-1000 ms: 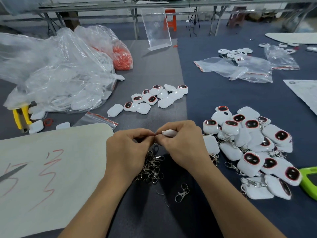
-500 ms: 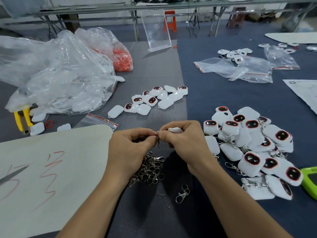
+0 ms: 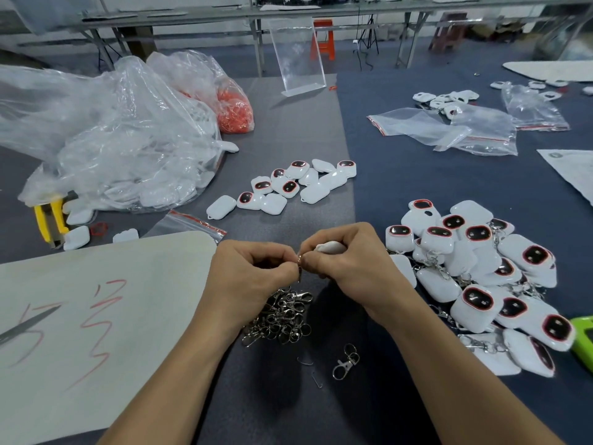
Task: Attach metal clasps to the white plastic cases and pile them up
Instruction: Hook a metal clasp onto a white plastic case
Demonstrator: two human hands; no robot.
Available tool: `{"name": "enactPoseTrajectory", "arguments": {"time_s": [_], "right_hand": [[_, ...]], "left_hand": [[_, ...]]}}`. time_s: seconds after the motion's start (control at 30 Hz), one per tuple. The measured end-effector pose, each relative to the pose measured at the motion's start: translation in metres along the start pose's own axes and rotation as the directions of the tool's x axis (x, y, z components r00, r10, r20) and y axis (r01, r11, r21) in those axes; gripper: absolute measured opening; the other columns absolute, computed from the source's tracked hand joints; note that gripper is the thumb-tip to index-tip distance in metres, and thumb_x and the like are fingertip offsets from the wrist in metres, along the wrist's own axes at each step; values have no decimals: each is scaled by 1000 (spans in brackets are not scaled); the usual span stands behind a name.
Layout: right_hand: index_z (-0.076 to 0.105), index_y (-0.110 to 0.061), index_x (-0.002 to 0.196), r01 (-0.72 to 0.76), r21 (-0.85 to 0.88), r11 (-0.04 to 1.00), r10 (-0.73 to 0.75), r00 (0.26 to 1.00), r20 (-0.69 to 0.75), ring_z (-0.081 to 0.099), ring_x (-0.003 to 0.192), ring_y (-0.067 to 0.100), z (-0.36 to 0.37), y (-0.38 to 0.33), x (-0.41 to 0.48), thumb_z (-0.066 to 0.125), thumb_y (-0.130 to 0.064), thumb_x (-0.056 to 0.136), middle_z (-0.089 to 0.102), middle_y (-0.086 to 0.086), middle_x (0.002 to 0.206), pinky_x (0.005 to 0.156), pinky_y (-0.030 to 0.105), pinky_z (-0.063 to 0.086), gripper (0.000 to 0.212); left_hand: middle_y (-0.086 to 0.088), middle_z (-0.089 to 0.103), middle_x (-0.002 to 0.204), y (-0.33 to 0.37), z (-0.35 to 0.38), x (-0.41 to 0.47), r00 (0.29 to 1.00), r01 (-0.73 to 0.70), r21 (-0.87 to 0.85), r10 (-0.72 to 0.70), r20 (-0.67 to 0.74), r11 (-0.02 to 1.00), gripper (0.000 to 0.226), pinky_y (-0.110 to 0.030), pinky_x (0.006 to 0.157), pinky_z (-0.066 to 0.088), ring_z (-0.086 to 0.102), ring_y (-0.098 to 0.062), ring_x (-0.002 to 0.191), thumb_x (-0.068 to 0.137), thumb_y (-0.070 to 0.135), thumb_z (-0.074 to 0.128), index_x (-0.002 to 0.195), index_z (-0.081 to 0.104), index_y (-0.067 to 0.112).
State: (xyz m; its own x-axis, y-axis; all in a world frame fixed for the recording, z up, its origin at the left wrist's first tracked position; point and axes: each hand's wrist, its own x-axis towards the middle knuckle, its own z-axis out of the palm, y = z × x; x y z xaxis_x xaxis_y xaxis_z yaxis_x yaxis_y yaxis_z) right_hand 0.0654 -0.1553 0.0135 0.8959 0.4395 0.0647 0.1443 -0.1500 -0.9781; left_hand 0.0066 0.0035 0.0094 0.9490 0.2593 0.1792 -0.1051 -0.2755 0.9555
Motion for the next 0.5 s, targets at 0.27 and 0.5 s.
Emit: {"name": "enactPoseTrajectory", "arguments": {"time_s": [0.27,0.5], "right_hand": [[79,-29,76,117,-132,984,-118,993,-5,68,66,9,0,-3,-3,78,-14,76,74,-5,69,61,31,56,16],[78,-23,73,184,-98,978,-191,979,-66,71,68,25,0,-8,-5,75,-2,78,75,-2,69,63,43,61,22]], "left_hand": [[-2,50,54,-1,-2,0,998,47,-70,-45,32,996,10,-27,54,29,38,-15,55,60,10,64,64,73,8],[11,47,45,1,5,-4,997,-23,-44,20,-70,999,12,-15,44,28,34,-4,44,55,25,64,59,74,20]]}}
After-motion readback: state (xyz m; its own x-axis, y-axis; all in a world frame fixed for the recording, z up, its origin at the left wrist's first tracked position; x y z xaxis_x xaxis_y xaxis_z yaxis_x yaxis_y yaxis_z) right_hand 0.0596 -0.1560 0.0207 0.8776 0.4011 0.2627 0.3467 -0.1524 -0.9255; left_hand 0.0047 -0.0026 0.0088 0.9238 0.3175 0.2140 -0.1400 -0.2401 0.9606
